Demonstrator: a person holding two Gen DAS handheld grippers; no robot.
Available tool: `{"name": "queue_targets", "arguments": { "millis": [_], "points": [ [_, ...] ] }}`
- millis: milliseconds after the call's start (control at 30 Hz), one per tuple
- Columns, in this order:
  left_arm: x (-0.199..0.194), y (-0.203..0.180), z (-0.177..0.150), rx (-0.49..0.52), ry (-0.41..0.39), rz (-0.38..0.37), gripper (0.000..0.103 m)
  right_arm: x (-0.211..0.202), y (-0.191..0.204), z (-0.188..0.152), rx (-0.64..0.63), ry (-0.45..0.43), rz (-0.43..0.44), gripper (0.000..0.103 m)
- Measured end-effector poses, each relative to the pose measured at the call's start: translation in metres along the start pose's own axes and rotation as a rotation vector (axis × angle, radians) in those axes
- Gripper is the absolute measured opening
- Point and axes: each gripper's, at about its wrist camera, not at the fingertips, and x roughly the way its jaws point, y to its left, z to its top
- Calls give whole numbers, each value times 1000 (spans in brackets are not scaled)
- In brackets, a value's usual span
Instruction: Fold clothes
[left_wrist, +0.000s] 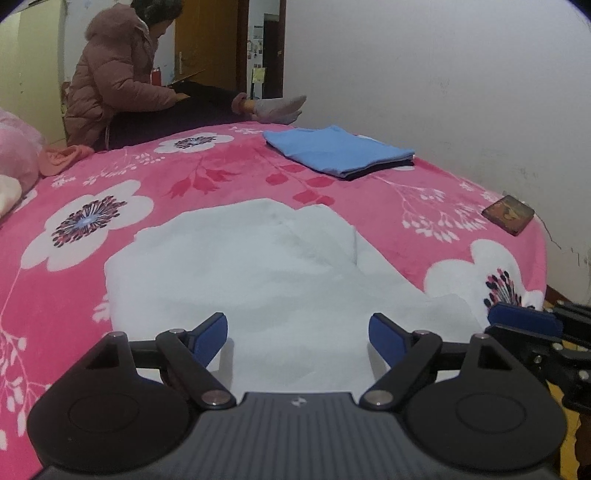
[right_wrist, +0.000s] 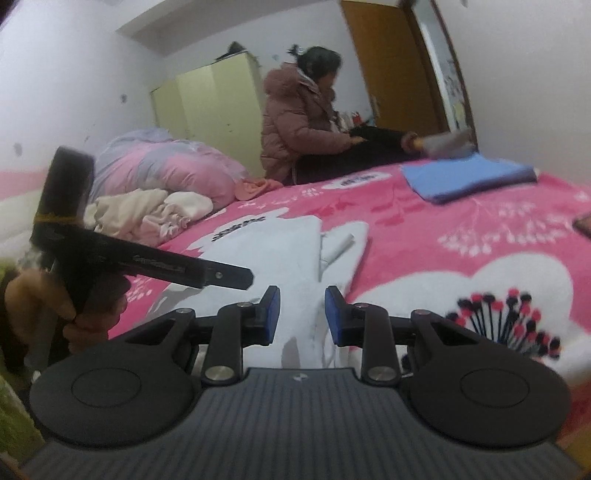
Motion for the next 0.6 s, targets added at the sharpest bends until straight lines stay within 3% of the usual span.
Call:
{"name": "queue_targets", "arguments": {
  "millis": [200,600],
  "points": [
    [5,0,-5,-5,16,-11,85,14,6,2,-63,28,-16,26],
    [6,8,-10,-44,21,-23,85,34,2,5,-73,70,-74,29]
  ]
}}
